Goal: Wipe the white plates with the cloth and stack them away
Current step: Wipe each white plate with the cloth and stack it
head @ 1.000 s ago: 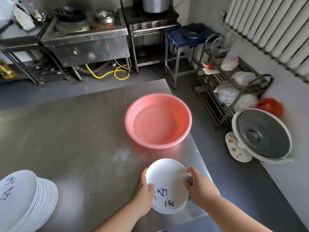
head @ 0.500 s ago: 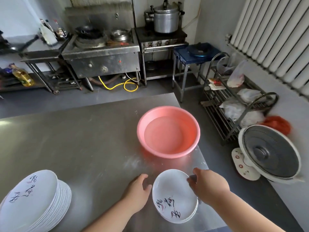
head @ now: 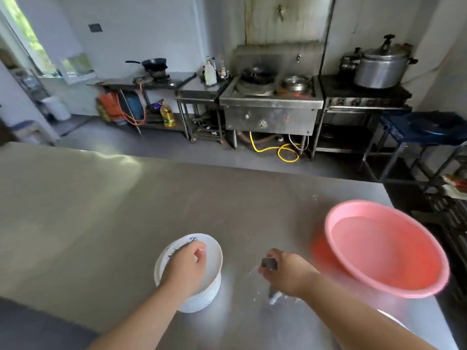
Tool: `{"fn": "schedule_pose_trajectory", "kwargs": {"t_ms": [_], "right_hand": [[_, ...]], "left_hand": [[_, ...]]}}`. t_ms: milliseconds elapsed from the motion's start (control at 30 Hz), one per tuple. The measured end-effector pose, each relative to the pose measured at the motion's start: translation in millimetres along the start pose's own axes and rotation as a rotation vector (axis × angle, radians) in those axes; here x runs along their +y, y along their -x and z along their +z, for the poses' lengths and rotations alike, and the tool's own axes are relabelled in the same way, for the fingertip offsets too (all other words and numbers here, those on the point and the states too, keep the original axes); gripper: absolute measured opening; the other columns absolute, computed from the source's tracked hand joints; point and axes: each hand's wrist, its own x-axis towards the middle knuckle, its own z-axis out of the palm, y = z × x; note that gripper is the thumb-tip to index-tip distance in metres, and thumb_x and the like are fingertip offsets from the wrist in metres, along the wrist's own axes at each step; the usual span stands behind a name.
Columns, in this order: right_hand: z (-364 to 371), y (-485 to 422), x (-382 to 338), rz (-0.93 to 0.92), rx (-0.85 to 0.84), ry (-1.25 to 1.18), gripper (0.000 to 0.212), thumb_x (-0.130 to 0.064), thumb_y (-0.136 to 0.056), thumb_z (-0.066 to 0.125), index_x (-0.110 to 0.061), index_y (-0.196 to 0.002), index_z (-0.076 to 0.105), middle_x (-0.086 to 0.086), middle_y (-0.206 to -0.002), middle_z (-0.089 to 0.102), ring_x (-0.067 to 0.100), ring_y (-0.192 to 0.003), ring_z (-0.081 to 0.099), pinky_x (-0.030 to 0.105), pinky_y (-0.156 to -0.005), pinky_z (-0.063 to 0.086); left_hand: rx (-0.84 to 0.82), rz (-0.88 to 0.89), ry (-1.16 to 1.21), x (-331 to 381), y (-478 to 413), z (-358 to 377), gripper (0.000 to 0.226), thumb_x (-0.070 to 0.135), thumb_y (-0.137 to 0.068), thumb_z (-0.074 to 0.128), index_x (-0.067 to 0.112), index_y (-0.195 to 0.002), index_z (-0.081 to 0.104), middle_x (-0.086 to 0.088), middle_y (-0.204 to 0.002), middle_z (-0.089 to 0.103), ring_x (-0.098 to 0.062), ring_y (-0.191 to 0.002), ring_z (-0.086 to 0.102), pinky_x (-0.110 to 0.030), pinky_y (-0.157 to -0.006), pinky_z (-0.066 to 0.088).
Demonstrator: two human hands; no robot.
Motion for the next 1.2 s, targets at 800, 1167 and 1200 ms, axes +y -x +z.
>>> {"fn": "schedule_pose_trajectory", "kwargs": {"t_ms": [800, 1167, 1200], "right_hand": [[71.0, -77.5, -107.1, 0.223, 0.08, -0.035, 0.023, -0.045, -0.097, 0.056, -0.022, -0.092, 0.055, -0.004, -0.086, 0.066, 0.021, -0.076, 0.061, 0.03, -0.059, 0.045], [50.9, 22.2, -0.1, 0.35, 0.262, -0.257, 0.024, -0.041, -0.097, 0.061, -0.027, -0.079, 0.056, -0.002, -0.067, 0.068, 0.024, -0.062, 0.068, 0.034, -0.057, 0.055], [54.1, 32.6, 12.8, 0.363, 0.269, -0.253, 0.025, -0.041, -0.097, 0.062, -0.026, -0.078, 0.055, -0.003, -0.066, 0.067, 0.02, -0.061, 0.066, 0.028, -0.056, 0.053]], "left_hand": [[-0.101, 0.006, -0.452, -98.0, -40.1, -38.5, 0.025, 0.045, -0.103, 0.047, 0.024, -0.095, 0.059, 0.002, -0.107, 0.057, -0.022, -0.095, 0.066, -0.032, -0.067, 0.041], [-0.247, 0.17, -0.203, 2.2, 10.0, 9.6, 0.032, 0.052, -0.099, 0.051, 0.023, -0.106, 0.039, 0.006, -0.089, 0.06, -0.023, -0.077, 0.056, -0.035, -0.06, 0.039], [-0.298, 0.158, -0.152, 8.2, 20.6, 20.5, 0.037, 0.054, -0.098, 0.054, 0.025, -0.114, 0.038, 0.005, -0.093, 0.062, -0.024, -0.08, 0.058, -0.035, -0.061, 0.039]]}}
